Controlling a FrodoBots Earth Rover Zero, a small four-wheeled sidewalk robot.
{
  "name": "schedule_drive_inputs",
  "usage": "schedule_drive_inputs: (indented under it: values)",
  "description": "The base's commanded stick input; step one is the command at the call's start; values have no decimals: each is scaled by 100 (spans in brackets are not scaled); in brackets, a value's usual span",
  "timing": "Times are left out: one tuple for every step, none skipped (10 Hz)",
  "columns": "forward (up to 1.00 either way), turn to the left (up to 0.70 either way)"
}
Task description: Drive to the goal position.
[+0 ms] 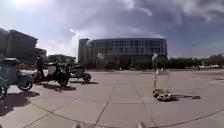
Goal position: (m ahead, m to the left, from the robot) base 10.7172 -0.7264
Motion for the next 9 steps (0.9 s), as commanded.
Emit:
schedule_drive_inputs:
  values:
    - [70,-5]
    - [70,-5]
    - [70,-5]
    - [70,-5]
    - [70,-5]
    - [70,-5]
    - [70,-5]
    - [70,1]
    - [70,9]
